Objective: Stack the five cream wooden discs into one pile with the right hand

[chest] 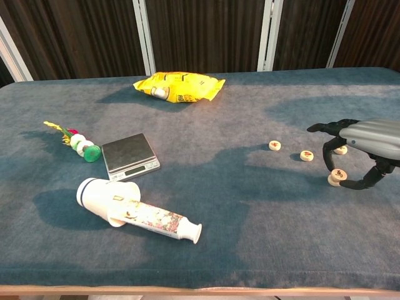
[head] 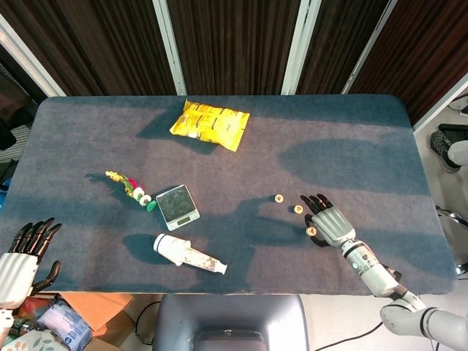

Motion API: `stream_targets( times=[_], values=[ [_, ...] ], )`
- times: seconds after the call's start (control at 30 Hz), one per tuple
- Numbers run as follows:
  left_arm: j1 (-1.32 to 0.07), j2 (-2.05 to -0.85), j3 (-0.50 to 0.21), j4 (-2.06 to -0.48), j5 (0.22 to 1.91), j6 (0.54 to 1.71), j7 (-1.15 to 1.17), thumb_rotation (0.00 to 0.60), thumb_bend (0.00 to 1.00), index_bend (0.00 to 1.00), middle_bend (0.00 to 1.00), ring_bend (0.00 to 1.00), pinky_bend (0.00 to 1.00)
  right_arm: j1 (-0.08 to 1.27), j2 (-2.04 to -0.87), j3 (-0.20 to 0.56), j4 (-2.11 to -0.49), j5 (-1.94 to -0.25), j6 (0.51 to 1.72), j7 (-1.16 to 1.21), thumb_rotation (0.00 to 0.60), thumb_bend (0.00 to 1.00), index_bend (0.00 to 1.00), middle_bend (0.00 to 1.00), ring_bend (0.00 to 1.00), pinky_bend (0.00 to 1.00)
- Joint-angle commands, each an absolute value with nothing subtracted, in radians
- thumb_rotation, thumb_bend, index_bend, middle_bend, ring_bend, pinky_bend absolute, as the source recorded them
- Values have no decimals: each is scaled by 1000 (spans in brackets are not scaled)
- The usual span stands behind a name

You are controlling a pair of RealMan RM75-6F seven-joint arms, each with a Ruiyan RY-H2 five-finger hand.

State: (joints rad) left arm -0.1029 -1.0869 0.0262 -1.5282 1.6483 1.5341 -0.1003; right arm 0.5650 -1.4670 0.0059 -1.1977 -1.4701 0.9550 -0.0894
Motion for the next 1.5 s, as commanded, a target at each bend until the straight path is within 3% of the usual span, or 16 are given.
stream_targets(
  times=[0.03, 0.57, 0.73, 0.9, 1.5],
  values=[
    [-102, -1087, 26, -1527, 1649, 1537, -99, 600, 503, 0, 0, 0, 0, 568, -1466, 8, -1199, -1467, 951, -97, 600, 468, 688, 74, 0, 0],
    [-105, -1090, 25, -1534, 1643, 1526, -87, 600, 503, 0, 0, 0, 0, 573, -1481, 7, -1181, -1459, 934, -115, 600, 471, 651, 74, 0, 0],
    [-107, -1093, 26, -1525, 1659, 1534, -86, 600, 504, 0, 0, 0, 0, 574, -1479, 7, -1193, -1447, 922, -133, 600, 473, 500, 35, 0, 0],
    [-106, -1094, 26, -1526, 1657, 1533, -84, 600, 504, 0, 0, 0, 0, 569, -1467, 10, -1215, -1445, 934, -135, 600, 473, 423, 7, 0, 0],
    [-104, -1093, 24, -1530, 1651, 1536, -86, 600, 504, 0, 0, 0, 0, 565, -1433, -12, -1260, -1474, 936, -119, 600, 474, 426, 2, 0, 0]
  ],
)
